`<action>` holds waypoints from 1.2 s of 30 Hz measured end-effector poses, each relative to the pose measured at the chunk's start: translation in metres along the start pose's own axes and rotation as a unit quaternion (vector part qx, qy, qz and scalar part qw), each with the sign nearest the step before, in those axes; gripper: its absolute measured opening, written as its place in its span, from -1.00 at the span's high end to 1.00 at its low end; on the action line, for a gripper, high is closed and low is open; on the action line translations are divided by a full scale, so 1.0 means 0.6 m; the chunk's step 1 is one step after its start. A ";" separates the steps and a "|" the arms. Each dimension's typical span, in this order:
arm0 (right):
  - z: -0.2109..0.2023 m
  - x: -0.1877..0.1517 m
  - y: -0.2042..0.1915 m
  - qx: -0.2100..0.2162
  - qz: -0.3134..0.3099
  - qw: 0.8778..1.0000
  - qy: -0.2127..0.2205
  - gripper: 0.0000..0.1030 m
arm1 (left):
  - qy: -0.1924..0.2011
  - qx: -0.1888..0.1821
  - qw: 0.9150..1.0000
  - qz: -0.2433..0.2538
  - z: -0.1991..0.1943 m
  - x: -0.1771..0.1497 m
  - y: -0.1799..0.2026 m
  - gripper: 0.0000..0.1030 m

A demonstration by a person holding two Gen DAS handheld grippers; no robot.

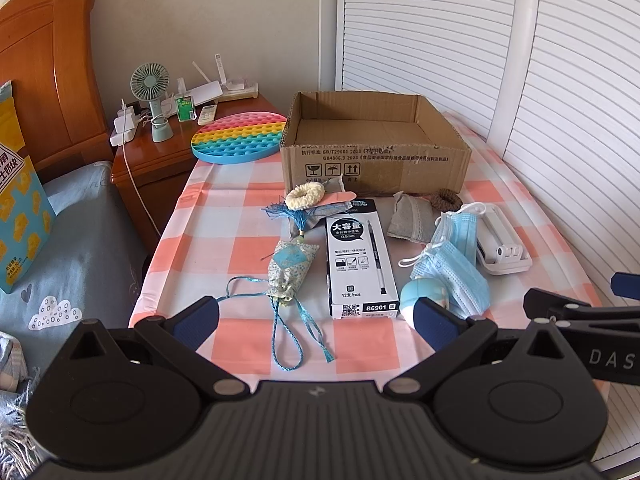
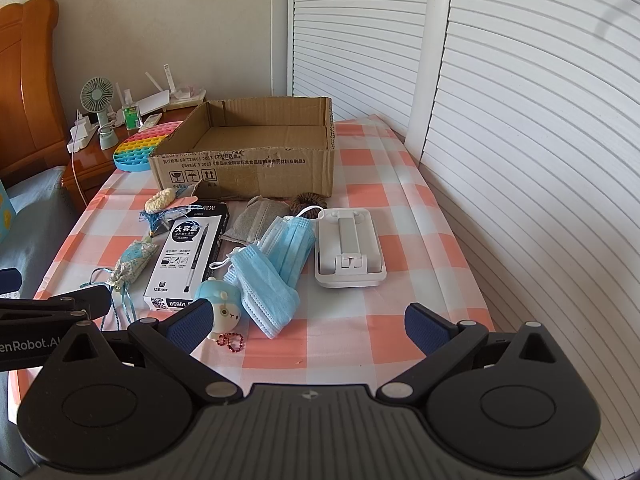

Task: Organize soft objects

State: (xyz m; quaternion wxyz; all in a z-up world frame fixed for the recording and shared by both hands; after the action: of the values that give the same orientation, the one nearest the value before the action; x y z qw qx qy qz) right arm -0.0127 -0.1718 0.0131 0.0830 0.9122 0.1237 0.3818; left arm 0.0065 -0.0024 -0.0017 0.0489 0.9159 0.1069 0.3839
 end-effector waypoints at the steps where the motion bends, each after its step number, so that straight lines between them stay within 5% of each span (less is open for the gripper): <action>1: 0.001 0.000 0.000 0.000 0.000 1.000 0.000 -1.00 | 0.000 0.000 1.000 0.001 0.000 0.000 0.000 -0.99; 26: 0.003 0.001 -0.003 0.002 -0.004 1.000 0.008 -1.00 | 0.006 -0.005 1.000 0.017 0.009 0.004 0.002 -0.99; 36: 0.010 0.004 -0.003 0.024 -0.018 0.999 0.031 -1.00 | 0.014 -0.035 0.999 0.027 0.026 0.006 -0.013 -0.99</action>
State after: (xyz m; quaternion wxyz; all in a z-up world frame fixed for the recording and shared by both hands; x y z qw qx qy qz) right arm -0.0067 -0.1695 0.0101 0.0642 0.8991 0.1516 0.4056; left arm 0.0190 0.0058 -0.0112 0.0686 0.9108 0.0693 0.4012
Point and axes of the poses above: each gripper's, at about its wrist camera, not at the fingertips, and z roughly the way its jaws point, y to its right, x to its top, the point moved 1 cm from there along z, roughly the way its jaws point, and after that the axes turned 14 degrees about -z, right-handed, at the moved point
